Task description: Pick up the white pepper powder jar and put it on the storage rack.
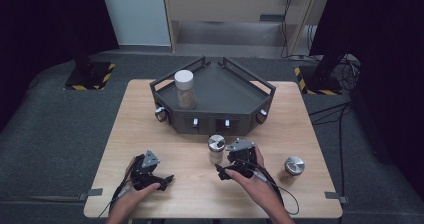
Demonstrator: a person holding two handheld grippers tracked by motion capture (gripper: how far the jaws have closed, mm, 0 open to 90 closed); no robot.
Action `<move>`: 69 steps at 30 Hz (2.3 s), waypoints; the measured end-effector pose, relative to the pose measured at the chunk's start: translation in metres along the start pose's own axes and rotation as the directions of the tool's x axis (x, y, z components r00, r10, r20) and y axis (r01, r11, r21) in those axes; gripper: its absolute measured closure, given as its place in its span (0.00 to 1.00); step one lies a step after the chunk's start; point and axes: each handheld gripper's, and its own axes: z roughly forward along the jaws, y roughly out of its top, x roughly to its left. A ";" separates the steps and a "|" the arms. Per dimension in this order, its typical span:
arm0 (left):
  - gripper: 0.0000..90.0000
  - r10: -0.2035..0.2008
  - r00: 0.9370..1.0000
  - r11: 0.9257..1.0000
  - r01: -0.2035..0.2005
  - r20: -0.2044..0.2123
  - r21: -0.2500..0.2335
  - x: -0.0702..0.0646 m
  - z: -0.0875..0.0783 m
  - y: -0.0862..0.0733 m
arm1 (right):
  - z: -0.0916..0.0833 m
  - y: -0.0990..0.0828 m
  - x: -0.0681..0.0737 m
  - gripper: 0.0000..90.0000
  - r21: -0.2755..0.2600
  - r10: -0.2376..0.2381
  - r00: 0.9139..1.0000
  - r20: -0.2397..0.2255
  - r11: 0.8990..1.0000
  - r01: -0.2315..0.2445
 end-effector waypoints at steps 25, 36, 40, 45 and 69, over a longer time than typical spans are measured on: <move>0.00 0.000 1.000 1.000 0.000 0.000 0.000 0.000 0.000 0.000 | 0.037 0.015 0.003 0.07 0.031 0.025 1.000 0.001 0.999 -0.025; 0.00 0.000 1.000 1.000 0.000 0.000 0.000 0.000 0.000 0.000 | 0.049 0.018 0.005 0.11 0.027 0.070 0.998 -0.001 0.997 -0.070; 0.00 0.000 1.000 1.000 0.000 0.000 0.000 0.000 0.000 0.000 | 0.052 0.020 0.006 0.13 0.033 0.068 0.998 0.005 0.997 -0.068; 0.00 0.000 1.000 1.000 0.000 0.000 0.000 0.000 0.000 0.000 | 0.056 0.021 0.006 0.15 0.036 0.073 0.997 0.014 0.997 -0.074; 0.00 0.000 1.000 1.000 0.000 -0.001 0.000 0.000 0.000 0.000 | 0.064 0.016 0.007 0.33 0.008 0.108 0.994 0.029 0.994 -0.108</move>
